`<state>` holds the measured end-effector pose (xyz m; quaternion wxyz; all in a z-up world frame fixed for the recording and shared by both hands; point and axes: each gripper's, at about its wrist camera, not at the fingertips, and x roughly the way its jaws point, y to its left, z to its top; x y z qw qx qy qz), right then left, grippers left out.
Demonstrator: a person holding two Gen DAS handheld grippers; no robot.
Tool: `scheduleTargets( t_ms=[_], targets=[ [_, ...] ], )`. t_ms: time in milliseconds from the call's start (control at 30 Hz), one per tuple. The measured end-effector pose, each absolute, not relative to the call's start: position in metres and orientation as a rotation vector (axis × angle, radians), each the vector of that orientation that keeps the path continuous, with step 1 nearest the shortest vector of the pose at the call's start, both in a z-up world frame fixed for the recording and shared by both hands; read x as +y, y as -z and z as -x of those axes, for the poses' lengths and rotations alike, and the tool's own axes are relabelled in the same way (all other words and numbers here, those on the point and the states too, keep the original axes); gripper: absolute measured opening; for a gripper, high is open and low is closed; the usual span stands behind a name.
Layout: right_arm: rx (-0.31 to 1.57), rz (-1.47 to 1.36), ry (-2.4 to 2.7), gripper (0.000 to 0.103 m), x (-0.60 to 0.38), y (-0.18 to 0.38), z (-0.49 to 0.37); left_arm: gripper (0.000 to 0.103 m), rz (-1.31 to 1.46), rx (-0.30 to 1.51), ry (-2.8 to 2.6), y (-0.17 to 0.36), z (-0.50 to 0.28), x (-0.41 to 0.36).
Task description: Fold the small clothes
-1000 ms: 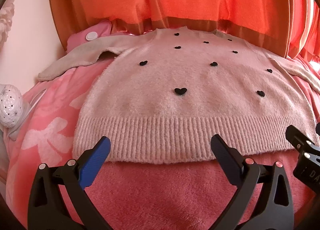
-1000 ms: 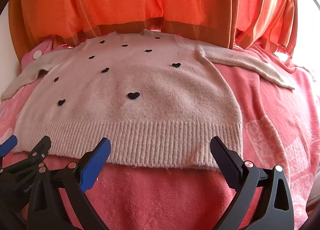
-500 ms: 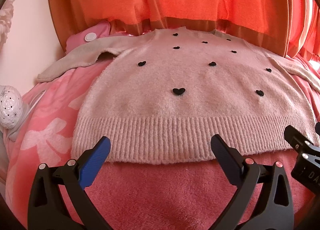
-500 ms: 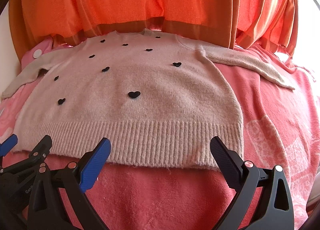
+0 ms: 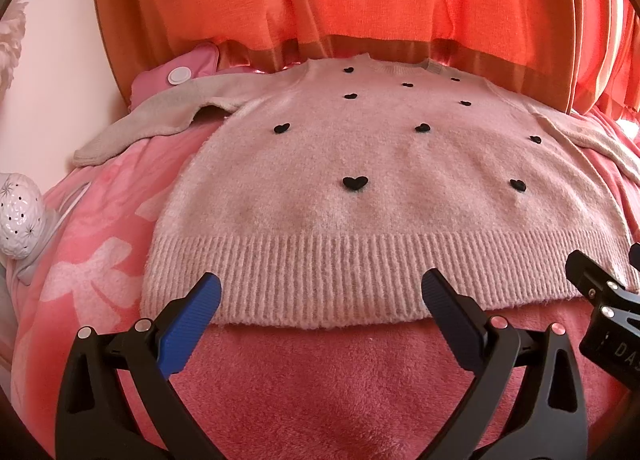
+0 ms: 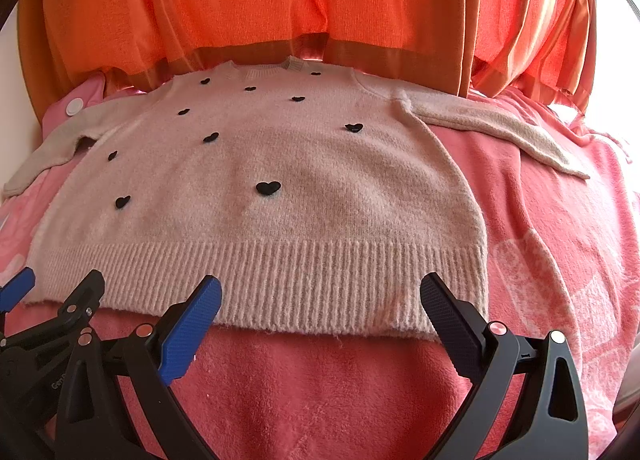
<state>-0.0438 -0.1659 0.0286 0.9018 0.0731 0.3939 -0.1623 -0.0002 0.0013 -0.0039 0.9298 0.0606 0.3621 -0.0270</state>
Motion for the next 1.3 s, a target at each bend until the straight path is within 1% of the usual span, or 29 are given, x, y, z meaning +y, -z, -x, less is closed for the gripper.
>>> scheduleTargets(
  t_ms=[1100, 1167, 1300],
  targets=[
    [0.823, -0.162, 0.327, 0.098, -0.167, -0.027, 0.044, 0.098, -0.118, 0.749, 0.056, 0.005, -0.001, -0.002],
    [0.818, -0.192, 0.319, 0.098, -0.177, -0.035, 0.046, 0.098, -0.095, 0.766, 0.066, 0.003, -0.002, 0.001],
    [0.705, -0.392, 0.285, 0.098, -0.24, -0.077, 0.065, 0.098, -0.042, 0.759, 0.098, -0.02, -0.009, 0.015]
  ],
)
